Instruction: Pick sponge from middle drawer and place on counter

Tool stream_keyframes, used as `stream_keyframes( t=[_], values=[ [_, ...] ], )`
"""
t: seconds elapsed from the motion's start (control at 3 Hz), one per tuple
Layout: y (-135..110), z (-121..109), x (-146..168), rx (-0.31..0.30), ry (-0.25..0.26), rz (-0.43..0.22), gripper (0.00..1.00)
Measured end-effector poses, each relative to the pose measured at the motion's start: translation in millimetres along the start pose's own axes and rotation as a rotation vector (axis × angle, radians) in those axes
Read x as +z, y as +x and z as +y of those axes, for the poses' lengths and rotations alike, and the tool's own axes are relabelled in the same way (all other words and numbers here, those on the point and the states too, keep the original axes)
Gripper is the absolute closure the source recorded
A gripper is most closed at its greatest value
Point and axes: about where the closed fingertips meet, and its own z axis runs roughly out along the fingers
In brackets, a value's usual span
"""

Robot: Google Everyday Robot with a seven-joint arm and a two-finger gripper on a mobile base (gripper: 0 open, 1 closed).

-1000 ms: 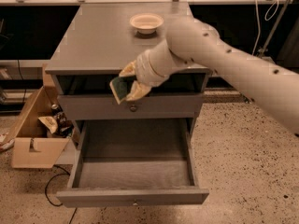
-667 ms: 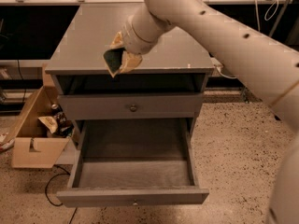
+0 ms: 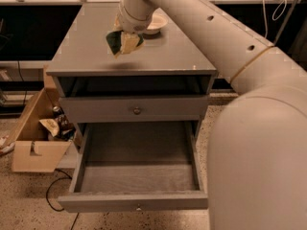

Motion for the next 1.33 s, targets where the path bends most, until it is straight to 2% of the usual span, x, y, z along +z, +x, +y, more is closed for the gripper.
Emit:
stream_keyframes(
  t=[0.33, 0.67, 1.0, 1.33],
  values=[
    [22.8, -20.6, 28.2, 0.091, -0.012, 0.035, 1.00],
    [27.4, -28.0, 29.1, 0.105, 0.000, 0.036, 0.85],
    [26.2, -26.4, 30.3, 0.102, -0.004, 0.035, 0.54],
    [26.2, -26.4, 30.3, 0.102, -0.004, 0.035, 0.30]
  ],
)
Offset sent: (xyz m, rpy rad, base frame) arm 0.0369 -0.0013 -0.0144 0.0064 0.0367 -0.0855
